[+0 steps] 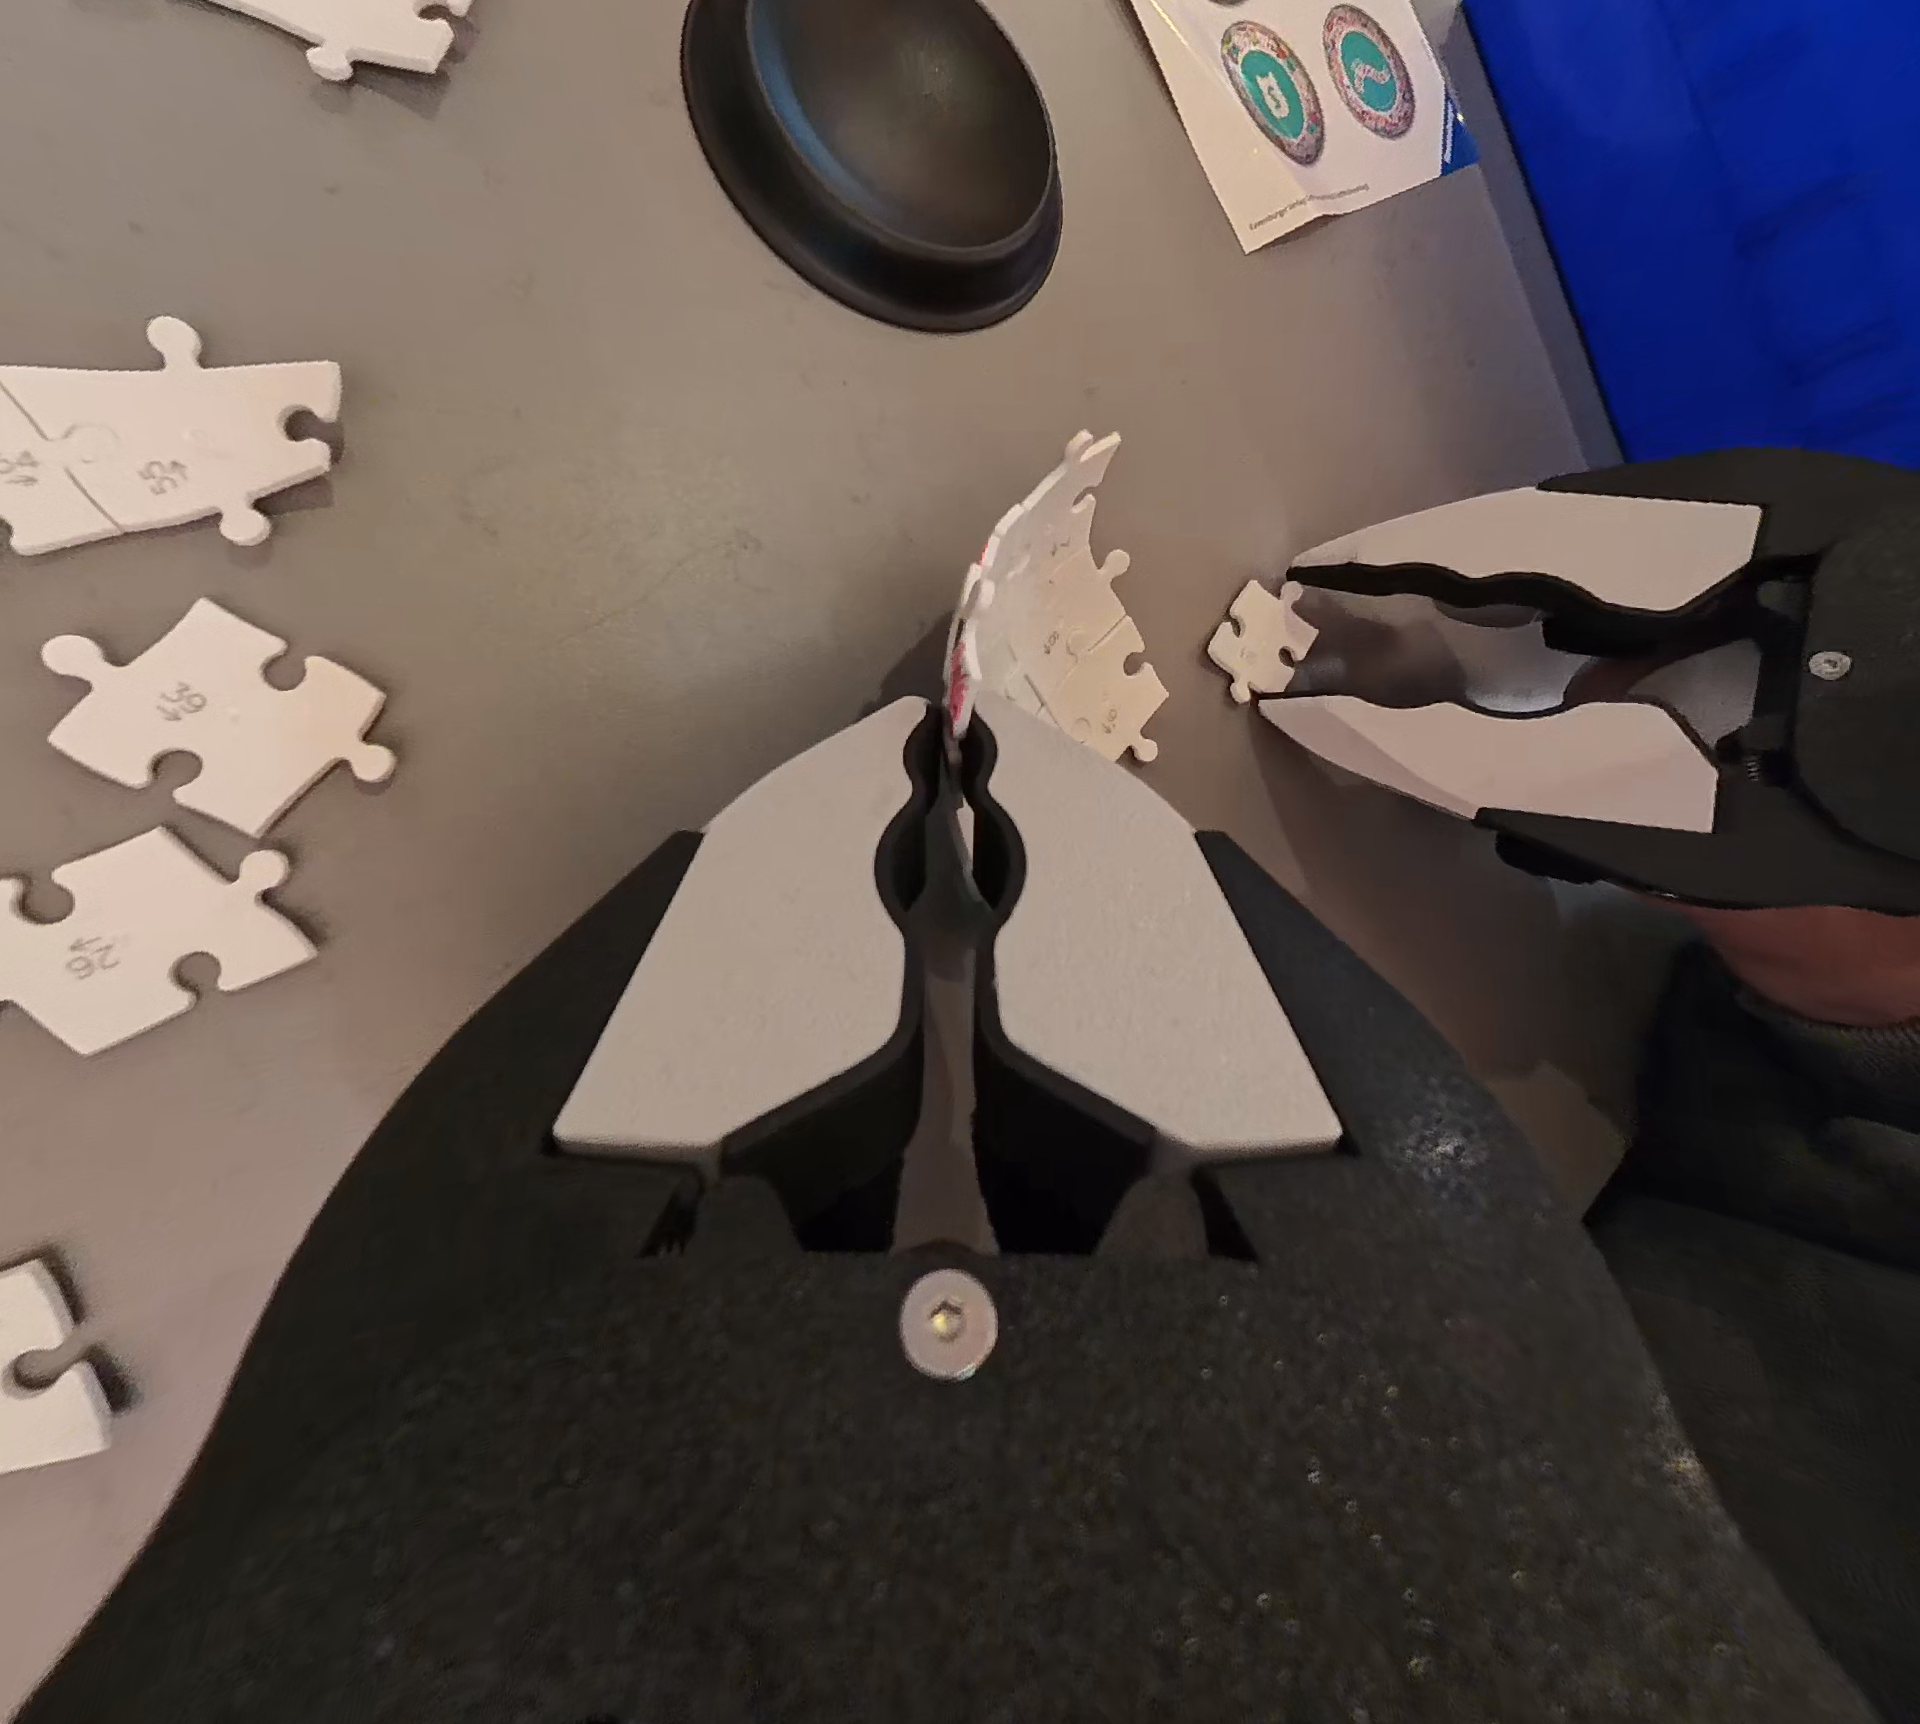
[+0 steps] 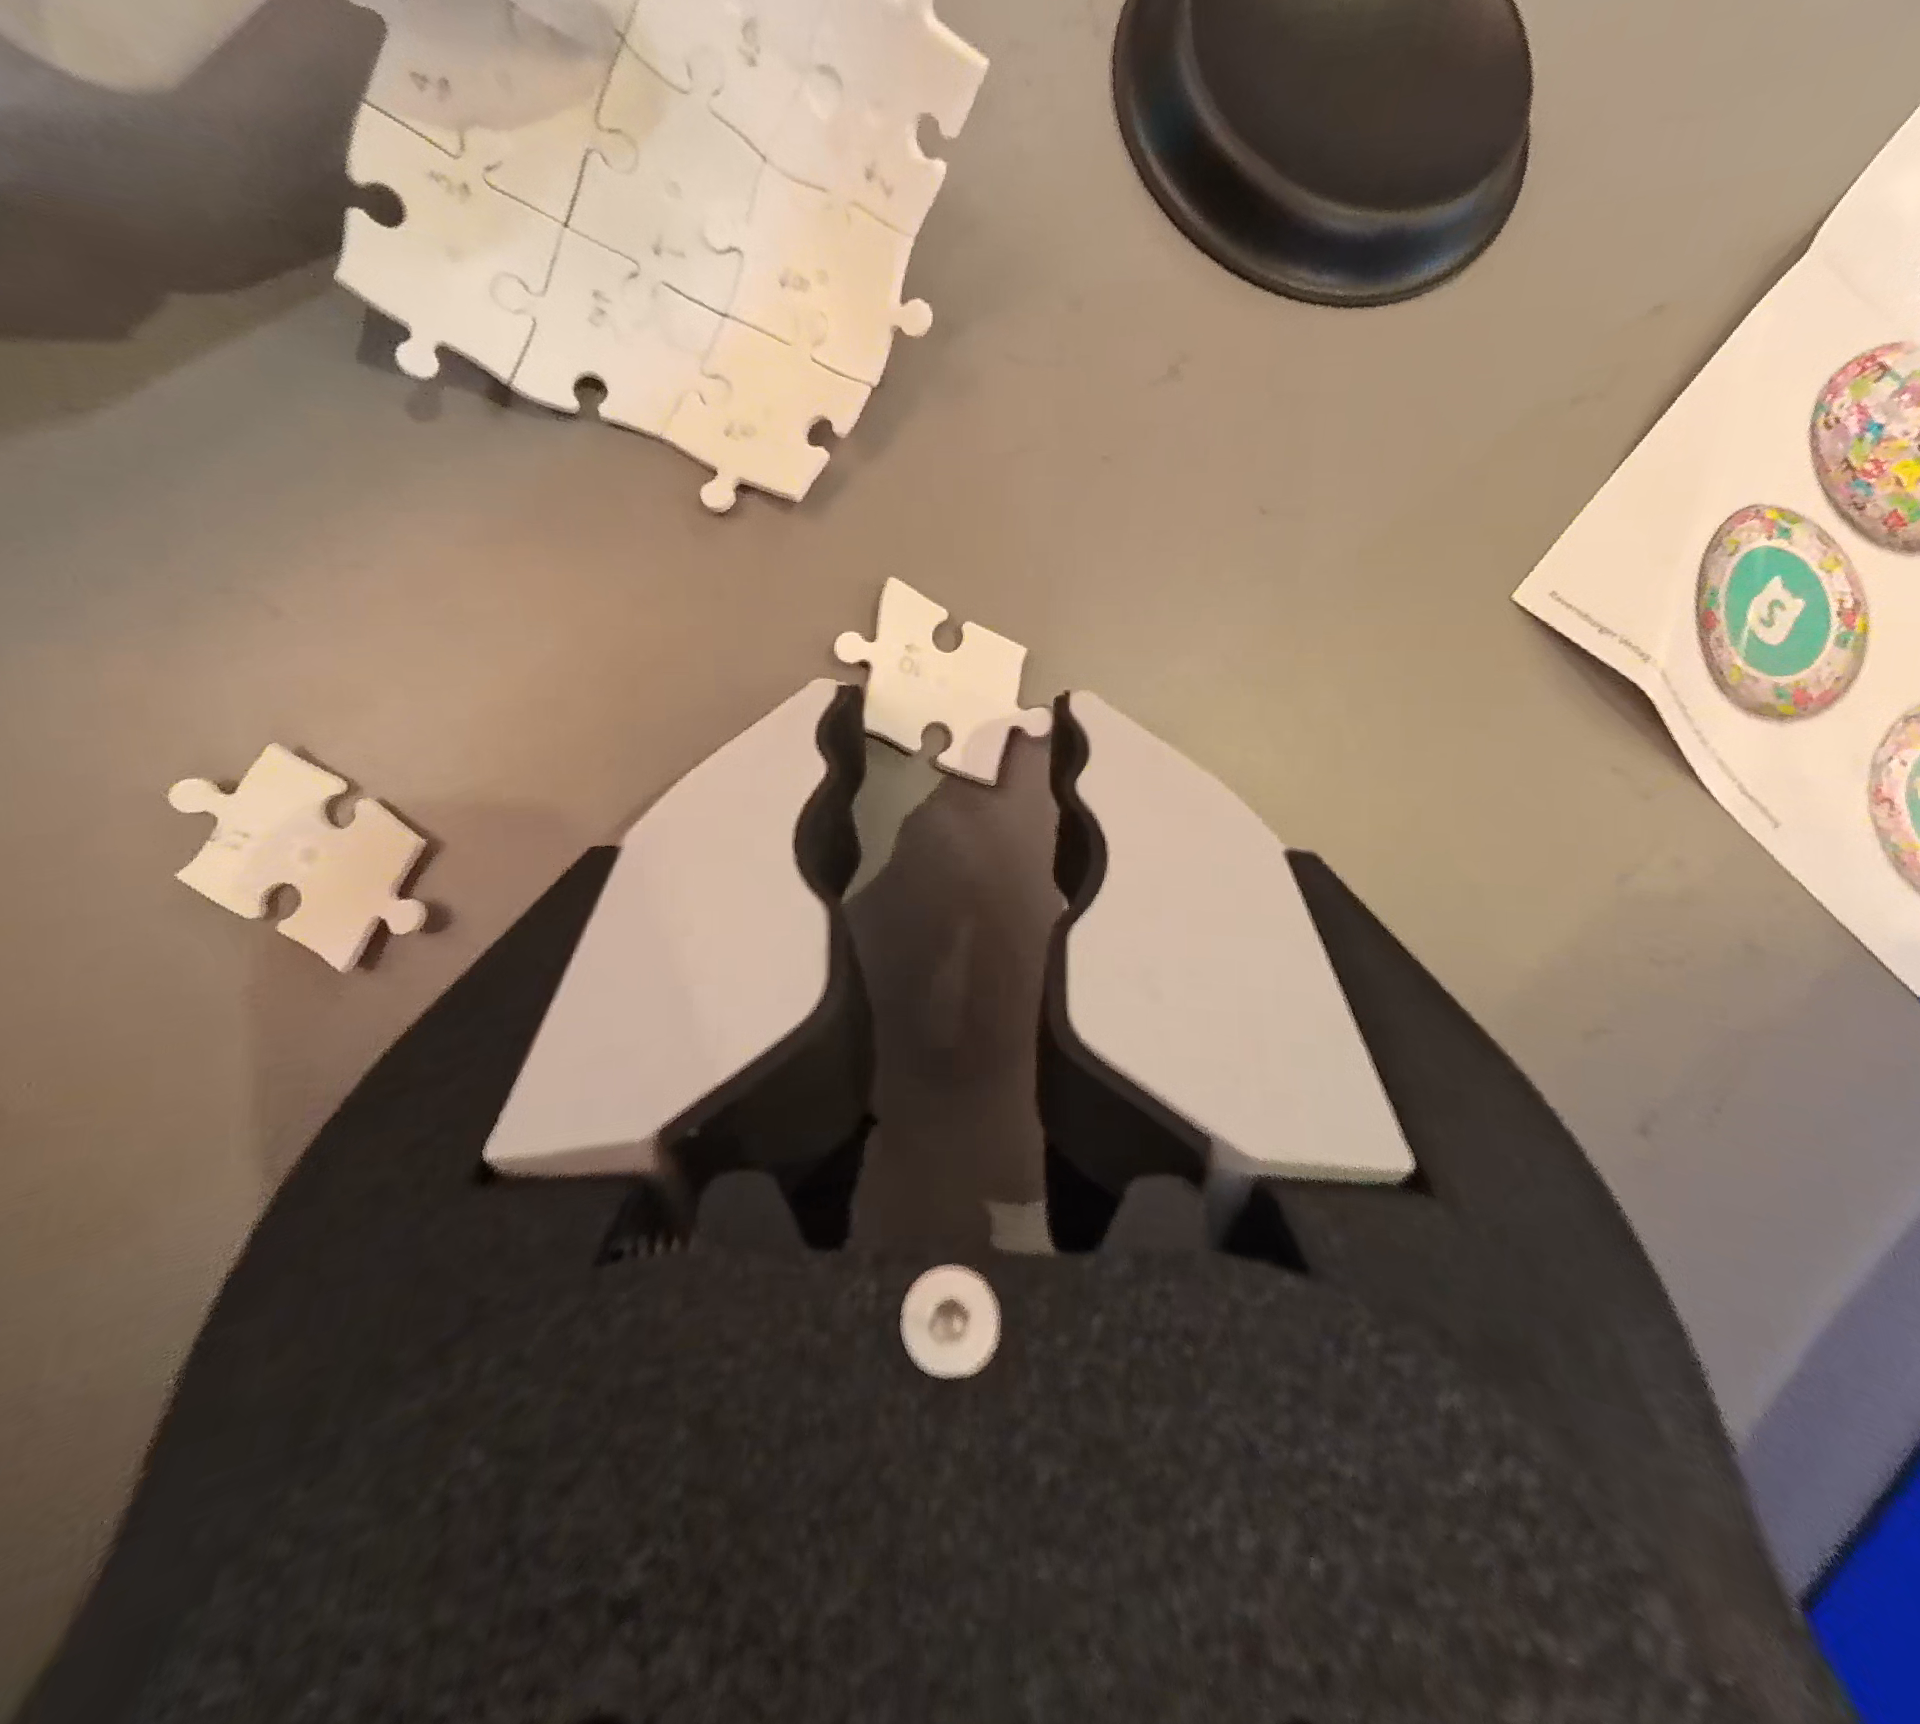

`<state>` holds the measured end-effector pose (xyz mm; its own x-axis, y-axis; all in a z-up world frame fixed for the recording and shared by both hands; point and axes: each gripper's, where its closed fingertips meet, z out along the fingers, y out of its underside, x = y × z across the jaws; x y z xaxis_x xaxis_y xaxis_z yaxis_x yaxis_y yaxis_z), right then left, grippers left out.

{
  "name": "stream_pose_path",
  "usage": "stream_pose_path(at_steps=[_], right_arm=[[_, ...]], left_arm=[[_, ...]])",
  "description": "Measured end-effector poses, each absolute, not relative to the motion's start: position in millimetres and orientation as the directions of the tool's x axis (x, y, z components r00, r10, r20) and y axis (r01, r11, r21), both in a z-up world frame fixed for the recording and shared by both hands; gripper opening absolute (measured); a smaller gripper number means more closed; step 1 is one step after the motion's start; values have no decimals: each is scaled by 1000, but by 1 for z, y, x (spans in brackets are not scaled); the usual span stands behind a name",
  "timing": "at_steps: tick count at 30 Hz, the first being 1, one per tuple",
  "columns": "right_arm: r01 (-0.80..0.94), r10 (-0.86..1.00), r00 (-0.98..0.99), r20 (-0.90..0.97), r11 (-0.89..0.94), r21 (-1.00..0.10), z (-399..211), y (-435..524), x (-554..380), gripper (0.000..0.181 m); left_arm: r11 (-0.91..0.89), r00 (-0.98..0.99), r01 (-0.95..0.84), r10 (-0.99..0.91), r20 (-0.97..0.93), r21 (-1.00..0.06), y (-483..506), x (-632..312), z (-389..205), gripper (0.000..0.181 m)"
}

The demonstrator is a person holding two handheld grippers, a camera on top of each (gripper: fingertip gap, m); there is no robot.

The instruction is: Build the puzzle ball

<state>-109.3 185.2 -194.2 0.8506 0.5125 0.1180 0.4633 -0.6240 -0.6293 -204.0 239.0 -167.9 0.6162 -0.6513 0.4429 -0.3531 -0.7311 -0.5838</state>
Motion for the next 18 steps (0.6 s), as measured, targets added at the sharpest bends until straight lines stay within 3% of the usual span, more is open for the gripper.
stream_pose_path(at_steps=[18], right_arm=[[469, 545, 835, 73, -635, -614, -186, 182, -164, 34]], left_arm=[[-730, 654, -381, -647, 392, -568, 237, -207, -166, 2]])
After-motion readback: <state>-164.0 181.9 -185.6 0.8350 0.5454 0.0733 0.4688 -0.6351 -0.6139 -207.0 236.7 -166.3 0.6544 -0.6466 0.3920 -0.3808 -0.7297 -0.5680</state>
